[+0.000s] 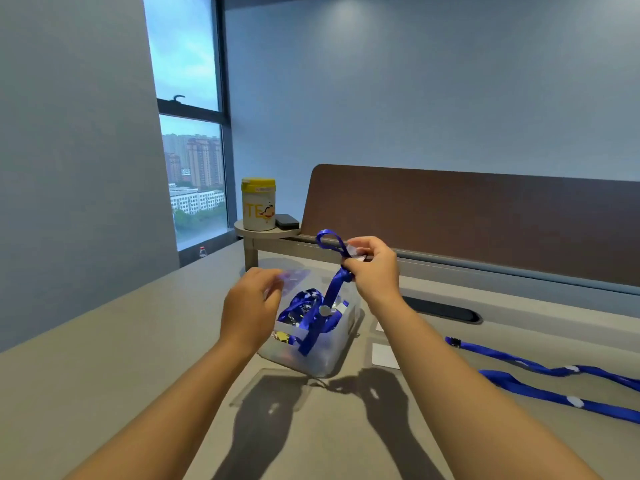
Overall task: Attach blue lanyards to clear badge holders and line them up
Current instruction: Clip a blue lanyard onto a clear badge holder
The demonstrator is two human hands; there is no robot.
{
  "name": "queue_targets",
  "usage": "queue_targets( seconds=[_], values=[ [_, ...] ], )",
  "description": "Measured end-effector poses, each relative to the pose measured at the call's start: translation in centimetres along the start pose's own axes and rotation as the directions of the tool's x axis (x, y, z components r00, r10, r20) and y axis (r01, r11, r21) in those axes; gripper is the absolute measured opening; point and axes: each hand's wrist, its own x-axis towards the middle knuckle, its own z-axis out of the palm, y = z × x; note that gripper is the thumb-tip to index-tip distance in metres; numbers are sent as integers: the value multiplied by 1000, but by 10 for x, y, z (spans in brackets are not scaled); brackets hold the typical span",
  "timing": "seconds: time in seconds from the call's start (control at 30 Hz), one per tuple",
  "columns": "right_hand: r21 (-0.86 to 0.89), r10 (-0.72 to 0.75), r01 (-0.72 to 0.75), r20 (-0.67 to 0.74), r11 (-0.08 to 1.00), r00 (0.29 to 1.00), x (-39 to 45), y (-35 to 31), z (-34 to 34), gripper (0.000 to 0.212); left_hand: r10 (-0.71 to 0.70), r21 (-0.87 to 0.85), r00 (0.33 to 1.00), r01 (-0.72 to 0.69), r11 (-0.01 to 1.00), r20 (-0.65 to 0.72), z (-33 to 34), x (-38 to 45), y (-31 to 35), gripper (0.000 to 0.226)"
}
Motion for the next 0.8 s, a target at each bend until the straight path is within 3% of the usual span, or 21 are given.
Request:
queue_targets(
  seconds=[0.17,0.3,0.37,0.47,0.6,0.8],
  values=[
    [26,-141,147,-147,989,979,49,-10,30,25,-46,-50,996,42,998,-71,1,26,-23,21],
    [-59,-167,159,-162,986,973,61,6,43,26,-77,-61,993,72,996,-85,4,35,-36,21],
    [-146,-136,119,-107,982,985,56,25,49,27,-77,-55,994,73,996,-73,8,34,-39,21],
    [-342,-35,68,102,937,994,45,50,53,35,-72,-47,996,69,996,-53,14,30,-39,21],
    [-429,85,80,351,900,932,27,57,44,53,-57,-43,998,56,998,-38,13,24,-29,21],
    [-345,59,39,269,938,961,-4,36,-16,40,22,-89,1000,-23,996,-21,12,6,10,20]
  ],
)
